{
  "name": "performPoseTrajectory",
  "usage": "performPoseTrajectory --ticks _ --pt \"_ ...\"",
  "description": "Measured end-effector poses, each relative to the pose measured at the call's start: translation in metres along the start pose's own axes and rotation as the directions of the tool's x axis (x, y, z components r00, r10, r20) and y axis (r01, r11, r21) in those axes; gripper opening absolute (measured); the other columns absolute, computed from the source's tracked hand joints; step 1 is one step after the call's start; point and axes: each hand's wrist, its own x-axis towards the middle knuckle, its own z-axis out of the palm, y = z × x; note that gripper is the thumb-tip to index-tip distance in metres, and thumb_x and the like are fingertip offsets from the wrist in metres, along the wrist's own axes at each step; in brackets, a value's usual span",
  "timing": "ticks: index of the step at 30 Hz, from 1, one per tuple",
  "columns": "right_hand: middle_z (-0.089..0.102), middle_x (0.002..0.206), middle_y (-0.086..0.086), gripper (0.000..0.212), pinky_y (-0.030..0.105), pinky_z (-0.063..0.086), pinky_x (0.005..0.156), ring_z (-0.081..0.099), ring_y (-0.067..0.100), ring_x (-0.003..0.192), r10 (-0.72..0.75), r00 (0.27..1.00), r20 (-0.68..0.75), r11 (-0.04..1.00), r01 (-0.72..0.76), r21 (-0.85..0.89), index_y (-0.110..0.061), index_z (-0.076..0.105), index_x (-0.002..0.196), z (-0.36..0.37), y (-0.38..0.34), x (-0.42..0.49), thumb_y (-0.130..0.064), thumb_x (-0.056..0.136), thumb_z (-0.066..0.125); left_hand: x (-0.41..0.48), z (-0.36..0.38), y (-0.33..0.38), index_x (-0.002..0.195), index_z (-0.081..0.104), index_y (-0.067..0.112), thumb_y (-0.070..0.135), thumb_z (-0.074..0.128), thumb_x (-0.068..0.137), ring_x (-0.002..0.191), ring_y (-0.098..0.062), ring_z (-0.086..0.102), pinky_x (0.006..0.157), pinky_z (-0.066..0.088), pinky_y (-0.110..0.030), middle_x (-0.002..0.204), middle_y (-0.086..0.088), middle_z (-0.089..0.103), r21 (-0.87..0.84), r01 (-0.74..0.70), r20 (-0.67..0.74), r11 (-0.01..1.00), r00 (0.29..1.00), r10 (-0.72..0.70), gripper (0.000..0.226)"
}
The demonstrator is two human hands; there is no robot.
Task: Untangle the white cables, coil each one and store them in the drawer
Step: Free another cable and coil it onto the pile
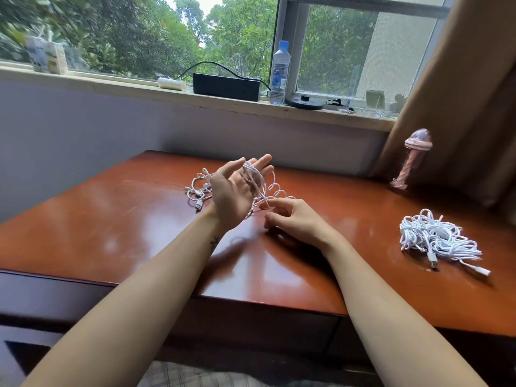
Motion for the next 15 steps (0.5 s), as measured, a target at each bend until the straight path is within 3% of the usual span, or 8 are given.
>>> performPoseTrajectory --ticks 1,3,5,7,9,13,15 --pt "0.075 0.088 0.007 0.026 0.023 0.055 0.077 0.067 0.012 0.076 -0.005 1.0 -0.003 1.0 0.005 -0.022 -0.012 0.072 0.118 0.0 -0.001 -0.001 -0.006 0.094 0.062 0.0 -0.001 0.0 0.141 0.04 -0.005 0.027 0.046 0.095 0.126 -0.029 0.062 0.101 0.046 -0.035 0.138 -0.016 0.062 0.03 -0.019 -0.021 0.999 1.0 0.019 0.057" --pt "0.067 0.074 0.001 0.025 0.018 0.05 0.07 0.06 0.008 0.067 -0.024 0.999 -0.044 0.998 0.021 -0.067 -0.008 0.073 0.115 0.001 -0.006 0.0 -0.003 0.093 0.062 0.002 -0.001 -0.003 0.112 0.05 -0.008 0.029 0.056 0.084 0.127 -0.023 0.061 0.104 0.044 -0.034 0.142 -0.013 0.059 0.234 -0.064 -0.047 0.97 0.996 0.077 0.047" --pt "0.064 0.07 -0.001 0.019 0.025 0.05 0.069 0.057 0.009 0.065 -0.013 0.995 -0.101 0.992 0.001 -0.126 -0.013 0.077 0.104 0.0 -0.006 0.002 -0.009 0.091 0.063 0.002 0.001 -0.011 0.103 0.049 -0.001 0.025 0.062 0.072 0.133 -0.021 0.055 0.099 0.045 -0.03 0.145 -0.004 0.055 0.493 -0.087 -0.042 0.866 0.991 0.123 0.043" --pt "0.068 0.071 0.002 0.019 0.032 0.047 0.069 0.055 0.008 0.064 -0.004 0.989 -0.151 0.978 -0.028 -0.209 -0.016 0.077 0.086 -0.002 -0.004 0.003 -0.025 0.084 0.06 0.002 0.003 -0.023 0.133 0.043 0.006 0.014 0.058 0.07 0.131 -0.015 0.053 0.087 0.05 -0.019 0.15 0.001 0.045 0.646 -0.128 0.005 0.753 0.987 0.163 0.065" --pt "0.07 0.073 -0.001 0.029 0.031 0.044 0.068 0.056 0.007 0.065 -0.018 0.983 -0.18 0.961 -0.033 -0.276 -0.016 0.073 0.073 -0.004 -0.004 0.002 -0.033 0.078 0.05 0.004 0.003 -0.03 0.157 0.014 0.008 0.005 0.054 0.068 0.131 -0.007 0.048 0.085 0.05 -0.016 0.158 -0.001 0.034 0.73 -0.156 0.061 0.665 0.985 0.164 0.097" --pt "0.066 0.068 -0.002 0.029 0.033 0.045 0.069 0.056 0.015 0.069 -0.097 0.974 -0.203 0.935 0.02 -0.353 -0.018 0.065 0.066 -0.006 -0.006 0.001 -0.038 0.075 0.045 0.008 -0.006 -0.027 0.159 0.008 0.009 0.003 0.053 0.064 0.141 -0.021 0.043 0.094 0.052 -0.031 0.161 -0.003 0.032 0.774 -0.15 0.036 0.616 0.98 0.194 0.105" --pt "0.062 0.064 -0.001 0.025 0.037 0.046 0.067 0.053 0.017 0.066 -0.122 0.966 -0.229 0.932 0.033 -0.361 -0.023 0.063 0.068 -0.006 -0.005 0.001 -0.04 0.074 0.047 0.008 -0.005 -0.024 0.16 0.002 0.011 0.0 0.051 0.063 0.138 -0.02 0.044 0.085 0.053 -0.023 0.161 -0.003 0.03 0.772 -0.171 0.04 0.612 0.974 0.222 0.109"
